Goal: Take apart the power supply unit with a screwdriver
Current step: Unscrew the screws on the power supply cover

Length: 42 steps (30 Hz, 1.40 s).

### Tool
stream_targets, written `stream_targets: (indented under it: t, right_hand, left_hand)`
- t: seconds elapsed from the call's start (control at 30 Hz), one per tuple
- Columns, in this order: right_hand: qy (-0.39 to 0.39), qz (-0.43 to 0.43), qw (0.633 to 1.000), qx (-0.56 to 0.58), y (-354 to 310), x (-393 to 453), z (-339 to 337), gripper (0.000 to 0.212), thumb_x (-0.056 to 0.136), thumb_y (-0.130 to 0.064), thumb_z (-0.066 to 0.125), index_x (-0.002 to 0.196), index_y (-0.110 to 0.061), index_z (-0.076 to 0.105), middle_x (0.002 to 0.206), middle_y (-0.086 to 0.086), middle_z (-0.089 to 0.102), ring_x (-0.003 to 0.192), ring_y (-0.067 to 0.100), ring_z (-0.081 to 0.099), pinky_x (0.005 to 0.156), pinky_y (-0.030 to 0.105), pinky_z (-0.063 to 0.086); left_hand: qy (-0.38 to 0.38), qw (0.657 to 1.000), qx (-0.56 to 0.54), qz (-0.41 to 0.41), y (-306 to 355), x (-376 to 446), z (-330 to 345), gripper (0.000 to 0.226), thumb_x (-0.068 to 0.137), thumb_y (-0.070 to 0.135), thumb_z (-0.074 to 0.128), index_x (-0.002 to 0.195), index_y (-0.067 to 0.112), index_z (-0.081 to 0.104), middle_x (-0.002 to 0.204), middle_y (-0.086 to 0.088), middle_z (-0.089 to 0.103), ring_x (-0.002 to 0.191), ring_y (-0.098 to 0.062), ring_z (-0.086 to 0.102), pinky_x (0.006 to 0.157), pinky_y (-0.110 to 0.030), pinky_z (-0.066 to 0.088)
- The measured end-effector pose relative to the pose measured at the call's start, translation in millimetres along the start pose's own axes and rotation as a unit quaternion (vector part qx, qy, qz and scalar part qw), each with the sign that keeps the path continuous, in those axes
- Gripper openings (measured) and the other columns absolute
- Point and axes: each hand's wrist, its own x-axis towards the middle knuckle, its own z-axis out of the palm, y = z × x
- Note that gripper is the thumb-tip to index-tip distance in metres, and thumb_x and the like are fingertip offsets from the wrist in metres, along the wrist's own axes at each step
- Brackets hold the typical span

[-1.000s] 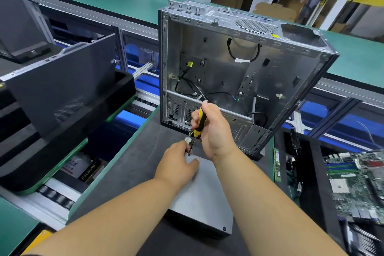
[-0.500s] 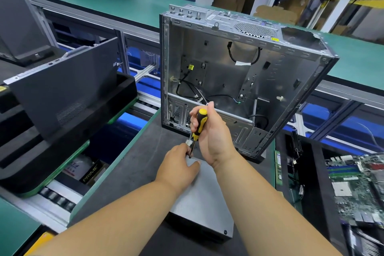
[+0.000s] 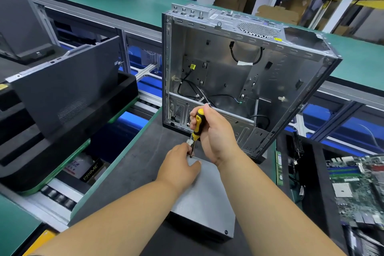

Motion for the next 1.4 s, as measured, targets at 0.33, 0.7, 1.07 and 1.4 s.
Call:
stream_targets:
  t: [0.33,0.7,1.07,1.4]
  right_hand:
    - [-0.019,0.007,1.0,-0.005,2.0,4.6,-0.1,0.023,0.105,-0.024,0.044,0.083,-0.018,0.046,0.07,-0.001,0.05,0.063,0.013,0.044,0.065,0.023,0.038]
    - [-0.026,0.001,0.999,0.021,2.0,2.8,0.3,0.048,0.109,-0.027,0.032,0.079,-0.006,0.064,0.066,0.002,0.054,0.063,0.013,0.048,0.067,0.026,0.042]
    - [-0.033,-0.002,0.999,0.027,7.5,2.6,-8.8,0.021,0.088,-0.03,0.054,0.078,-0.018,0.041,0.064,-0.002,0.047,0.061,0.015,0.041,0.06,0.024,0.036]
    - [-0.011,-0.005,1.0,0.012,5.3,5.7,-12.9,0.022,0.083,-0.029,0.053,0.073,-0.016,0.066,0.073,0.0,0.06,0.067,0.017,0.056,0.071,0.029,0.043]
  left_hand:
    - [-0.001,1.0,-0.002,0.003,1.2,-0.9,-0.7,0.021,0.084,0.029,0.065,0.084,0.02,0.046,0.089,0.006,0.049,0.092,-0.02,0.049,0.072,-0.034,0.044]
    - [0.0,1.0,-0.003,0.0,0.4,-0.9,0.0,0.026,0.083,0.03,0.065,0.077,0.029,0.04,0.085,0.007,0.047,0.084,-0.017,0.047,0.064,-0.029,0.035]
    - [0.0,1.0,0.004,-0.003,3.0,-0.9,-2.1,0.019,0.082,0.028,0.065,0.087,0.021,0.048,0.09,0.005,0.05,0.089,-0.018,0.049,0.068,-0.03,0.041]
    - [0.0,1.0,0.004,-0.007,2.5,-1.1,-1.9,0.019,0.082,0.029,0.064,0.084,0.024,0.046,0.091,0.007,0.05,0.087,-0.015,0.05,0.067,-0.029,0.042]
